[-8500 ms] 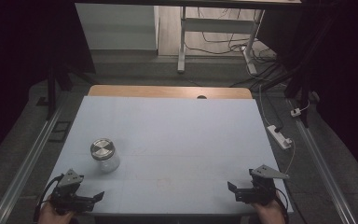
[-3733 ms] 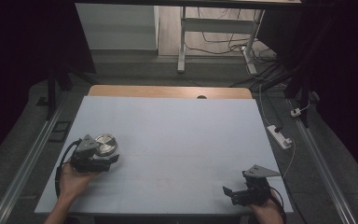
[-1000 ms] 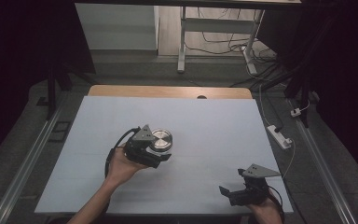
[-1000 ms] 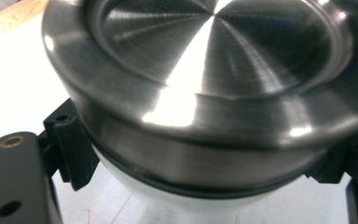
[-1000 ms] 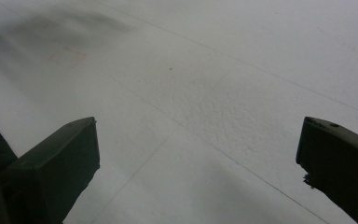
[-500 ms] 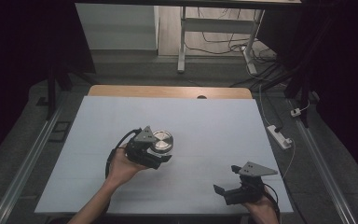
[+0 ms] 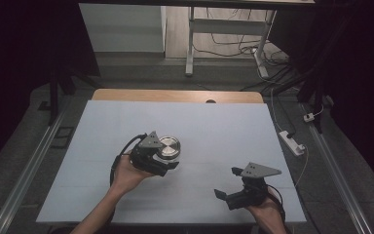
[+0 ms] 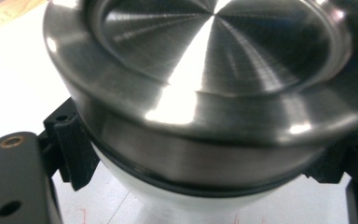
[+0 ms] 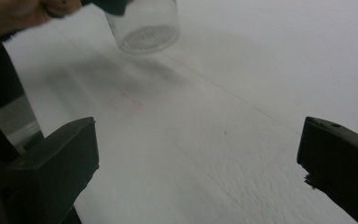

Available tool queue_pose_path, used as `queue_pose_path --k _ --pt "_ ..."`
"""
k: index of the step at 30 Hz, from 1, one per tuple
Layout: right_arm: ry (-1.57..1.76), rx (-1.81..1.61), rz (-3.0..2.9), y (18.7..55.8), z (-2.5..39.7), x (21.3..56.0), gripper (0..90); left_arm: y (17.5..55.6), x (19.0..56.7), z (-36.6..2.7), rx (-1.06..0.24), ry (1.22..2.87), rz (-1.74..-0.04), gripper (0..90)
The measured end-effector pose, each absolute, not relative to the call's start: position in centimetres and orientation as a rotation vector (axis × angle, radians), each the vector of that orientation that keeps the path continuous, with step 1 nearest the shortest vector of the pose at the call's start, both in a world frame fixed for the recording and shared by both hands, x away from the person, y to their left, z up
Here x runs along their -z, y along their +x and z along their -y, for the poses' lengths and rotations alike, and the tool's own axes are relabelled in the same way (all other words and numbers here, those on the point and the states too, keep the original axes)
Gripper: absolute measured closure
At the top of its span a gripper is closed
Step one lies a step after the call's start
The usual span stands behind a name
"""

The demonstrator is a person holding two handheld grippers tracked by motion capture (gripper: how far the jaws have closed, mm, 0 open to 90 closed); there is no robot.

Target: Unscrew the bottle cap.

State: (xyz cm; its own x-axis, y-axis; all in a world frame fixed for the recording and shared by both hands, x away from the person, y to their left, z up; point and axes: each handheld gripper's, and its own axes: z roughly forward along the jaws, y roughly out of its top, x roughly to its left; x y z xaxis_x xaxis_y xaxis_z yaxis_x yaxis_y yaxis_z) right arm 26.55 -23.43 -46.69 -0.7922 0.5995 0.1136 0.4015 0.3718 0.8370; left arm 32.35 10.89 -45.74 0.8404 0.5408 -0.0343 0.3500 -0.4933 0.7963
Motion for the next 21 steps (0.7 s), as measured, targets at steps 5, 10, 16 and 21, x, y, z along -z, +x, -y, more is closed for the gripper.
queue_pose_path --k 5,10,16,21 --pt "0.855 -1.416 -2.440 27.3 22.3 45.9 0.0 32.3 45.8 -10.9 -0.271 2.136 -0.647 15.2" --pt "0.762 -1.417 -2.467 27.8 20.3 45.1 0.0 32.3 45.8 -10.8 -0.266 2.133 -0.645 15.2" --pt "0.725 -1.429 -2.501 28.7 18.2 44.7 0.0 32.2 45.7 -10.8 -0.269 2.132 -0.640 15.2" --pt "0.727 -1.424 -2.505 29.6 16.8 44.2 0.0 32.2 45.8 -10.8 -0.270 2.132 -0.644 15.2"
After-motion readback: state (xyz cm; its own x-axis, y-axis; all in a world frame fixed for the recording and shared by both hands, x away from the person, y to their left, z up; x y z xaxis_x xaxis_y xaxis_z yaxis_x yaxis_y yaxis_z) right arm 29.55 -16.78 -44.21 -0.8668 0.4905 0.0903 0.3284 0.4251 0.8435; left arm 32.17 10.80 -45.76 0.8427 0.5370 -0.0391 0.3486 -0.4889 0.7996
